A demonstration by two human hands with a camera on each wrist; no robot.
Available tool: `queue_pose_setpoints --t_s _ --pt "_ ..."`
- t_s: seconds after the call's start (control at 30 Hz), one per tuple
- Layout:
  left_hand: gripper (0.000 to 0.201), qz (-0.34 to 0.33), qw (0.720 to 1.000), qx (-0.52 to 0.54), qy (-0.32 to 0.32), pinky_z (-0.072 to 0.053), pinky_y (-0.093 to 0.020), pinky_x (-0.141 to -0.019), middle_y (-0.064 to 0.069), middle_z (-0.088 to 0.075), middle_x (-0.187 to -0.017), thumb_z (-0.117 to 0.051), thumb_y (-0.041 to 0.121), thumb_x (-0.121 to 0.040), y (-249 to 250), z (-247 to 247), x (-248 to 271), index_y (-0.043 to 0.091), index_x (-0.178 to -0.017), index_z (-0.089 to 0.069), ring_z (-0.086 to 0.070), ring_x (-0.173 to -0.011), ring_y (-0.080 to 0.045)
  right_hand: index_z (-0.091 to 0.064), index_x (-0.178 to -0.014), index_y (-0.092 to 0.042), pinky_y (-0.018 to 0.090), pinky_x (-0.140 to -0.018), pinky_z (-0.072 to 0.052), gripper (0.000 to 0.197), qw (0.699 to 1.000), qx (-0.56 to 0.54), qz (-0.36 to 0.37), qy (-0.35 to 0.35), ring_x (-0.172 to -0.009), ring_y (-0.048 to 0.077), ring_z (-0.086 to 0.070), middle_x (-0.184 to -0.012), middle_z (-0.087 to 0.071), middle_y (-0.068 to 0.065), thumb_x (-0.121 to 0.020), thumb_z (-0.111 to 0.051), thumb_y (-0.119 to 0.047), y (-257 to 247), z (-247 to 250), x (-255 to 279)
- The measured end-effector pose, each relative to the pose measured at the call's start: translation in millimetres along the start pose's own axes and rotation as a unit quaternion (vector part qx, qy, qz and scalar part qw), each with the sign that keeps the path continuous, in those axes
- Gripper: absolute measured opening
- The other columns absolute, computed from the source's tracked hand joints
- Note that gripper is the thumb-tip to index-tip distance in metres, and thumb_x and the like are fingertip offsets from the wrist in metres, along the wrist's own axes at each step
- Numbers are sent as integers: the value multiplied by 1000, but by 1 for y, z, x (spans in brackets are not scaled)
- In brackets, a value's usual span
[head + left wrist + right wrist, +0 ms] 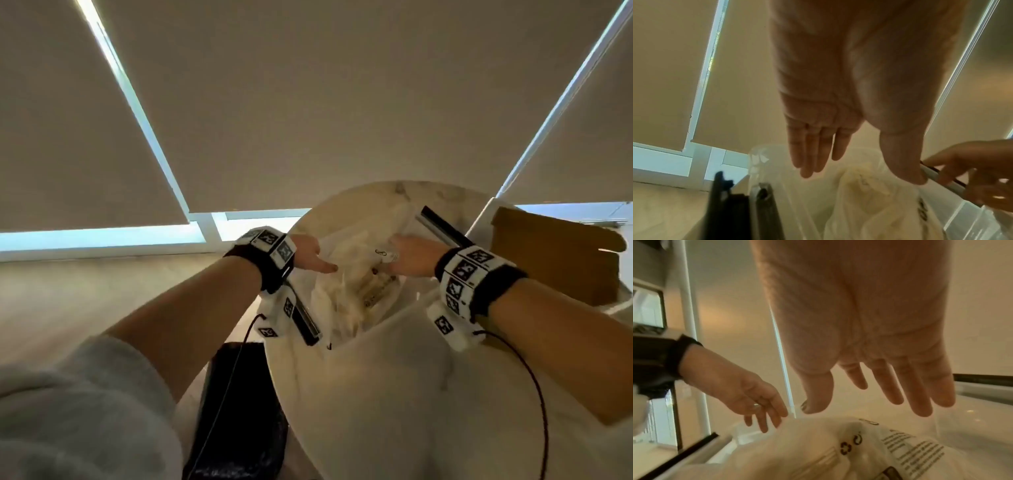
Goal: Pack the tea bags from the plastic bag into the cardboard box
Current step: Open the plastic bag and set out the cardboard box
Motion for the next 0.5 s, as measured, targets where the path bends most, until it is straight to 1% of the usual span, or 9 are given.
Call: queue_pose_setpoints --t_s 0.03,0.1,0.17,0.27,0.33,0.37,0.43,0.47,0.5 --pt "75 10 1000 -9 -26 -40 -34 -95 -10 -61 -121 -43 69 -85 -3 -5 -8 1 -113 -57 -57 -106 -25 -36 -133 -6 41 -91 -46 69 1000 15 -13 -19 -111 33 -52 -128 -50 14 -85 -62 -48 2 -4 -14" --pt "69 33 997 -5 -72 -43 -31 -79 -6 -64 -89 -46 75 -79 -9 -17 -19 6 -85 -56 -56 -77 -21 -28 -136 -8 41 -85 -49 69 996 35 -40 -71 -104 34 -56 -126 -49 17 -87 -62 -43 3 -10 -26" --pt "64 48 994 -5 -103 -43 -30 -75 0 -60 -74 -48 75 -77 -9 -29 -26 11 -76 -55 -53 -65 -17 -26 -137 -9 42 -85 -51 73 990 43 -58 -122 -101 34 -59 -125 -50 17 -85 -66 -41 3 -18 -31" --pt "57 46 987 44 -150 -49 -28 -76 -1 -63 -86 -55 64 -82 -2 -46 -37 10 -98 -60 -61 -74 -17 -37 -134 -7 45 -96 -47 78 984 96 -39 -143 -112 34 -56 -127 -53 16 -73 -77 -32 3 -29 -44" --pt "51 49 975 130 -173 -54 -29 -78 -6 -65 -102 -62 47 -87 3 -58 -47 5 -115 -59 -66 -86 -20 -46 -127 -5 50 -88 -52 68 982 24 -62 -175 -105 36 -61 -118 -59 19 -71 -79 -23 6 -40 -55" --pt "47 49 974 152 -163 -56 -27 -71 -11 -66 -107 -64 37 -88 5 -58 -52 2 -118 -59 -66 -81 -19 -53 -119 -3 48 -82 -55 54 980 0 -64 -188 -100 36 -64 -110 -62 19 -74 -78 -18 5 -43 -60" --pt "33 37 979 165 -115 -51 -20 -52 -15 -67 -109 -61 22 -90 8 -46 -58 -2 -113 -61 -60 -60 -11 -64 -93 -4 37 -63 -58 17 979 -34 -50 -194 -78 28 -70 -82 -69 14 -81 -72 -13 -1 -39 -65" --pt "25 28 980 174 -92 -49 -18 -47 -14 -68 -103 -58 18 -92 8 -37 -59 -2 -107 -62 -57 -55 -9 -65 -84 -6 32 -56 -56 8 981 -37 -35 -187 -66 23 -70 -69 -69 9 -83 -70 -13 -4 -32 -67" --pt "18 14 978 196 -72 -47 -18 -44 -13 -67 -92 -55 15 -93 10 -30 -61 0 -97 -64 -57 -51 -8 -66 -81 -8 32 -56 -57 7 983 -33 -15 -181 -62 23 -70 -66 -69 8 -84 -69 -13 -7 -26 -68"
Point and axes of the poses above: each hand's wrist, its own x-axis away from the middle knuckle, its own z-axis out of the back of the hand, y = z × x, the point moved 9 cm from there along -x, towards the middle knuckle
